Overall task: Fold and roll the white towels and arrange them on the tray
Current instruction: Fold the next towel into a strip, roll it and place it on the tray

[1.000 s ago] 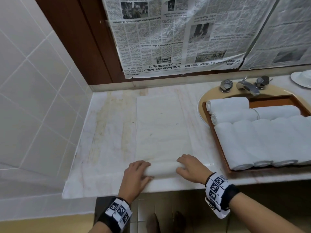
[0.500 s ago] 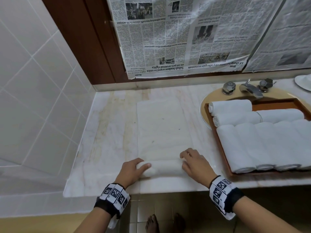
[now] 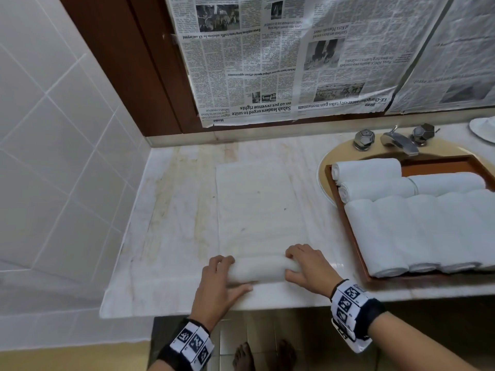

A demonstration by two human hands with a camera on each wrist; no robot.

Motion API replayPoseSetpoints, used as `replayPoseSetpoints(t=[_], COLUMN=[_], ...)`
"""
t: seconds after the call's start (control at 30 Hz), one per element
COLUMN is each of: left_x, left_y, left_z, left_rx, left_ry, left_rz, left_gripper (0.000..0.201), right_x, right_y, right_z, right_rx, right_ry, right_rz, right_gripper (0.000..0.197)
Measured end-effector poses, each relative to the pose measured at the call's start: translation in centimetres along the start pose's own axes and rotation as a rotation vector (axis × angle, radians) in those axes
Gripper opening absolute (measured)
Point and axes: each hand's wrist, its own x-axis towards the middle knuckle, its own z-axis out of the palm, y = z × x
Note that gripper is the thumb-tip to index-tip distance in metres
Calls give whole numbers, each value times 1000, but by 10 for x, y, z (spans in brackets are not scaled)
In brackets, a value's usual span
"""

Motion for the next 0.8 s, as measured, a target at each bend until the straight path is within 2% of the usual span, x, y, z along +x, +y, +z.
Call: replayPoseSetpoints(t=[0.17, 0.27, 0.33, 0.4, 0.5, 0.57, 0.63, 0.7, 0.77, 0.8], left_x=[18, 30, 32, 29, 24, 22, 21, 20, 20, 21], left_y=[-15, -16, -18, -22, -22, -17, -12, -6, 0, 2], left_z=[-18, -39, -48, -51, -50, -50, -49, -49, -47, -45], left_rx=[-6, -135, -264, -353, -435, -433, -431, -417, -292, -192], left_ry=[-34, -181, -296, -336, -337, -307, -277, -266, -235, -191], left_rz=[21, -66, -138, -185, -247, -279, -321, -377, -387, -339], left_gripper=[47, 41, 37, 35, 38, 32, 30, 34, 41, 49], right_x=[13, 16, 15, 11, 0, -7, -11, -10, -5, 1], right_y=[5, 6, 8, 8, 4, -1, 3, 9, 12, 12], right_z=[-13, -20, -20, -13, 6, 10, 13, 14, 8, 3], right_rx=[208, 273, 271, 186, -132, -190, -182, -223, -184, -130], right_ry=[-97, -152, -133, -51, 248, 352, 334, 253, 151, 84], right_rz=[80, 109, 124, 95, -91, -193, -266, -298, -276, -244], right_gripper=[43, 27, 24, 25, 28, 28, 29, 40, 47, 48])
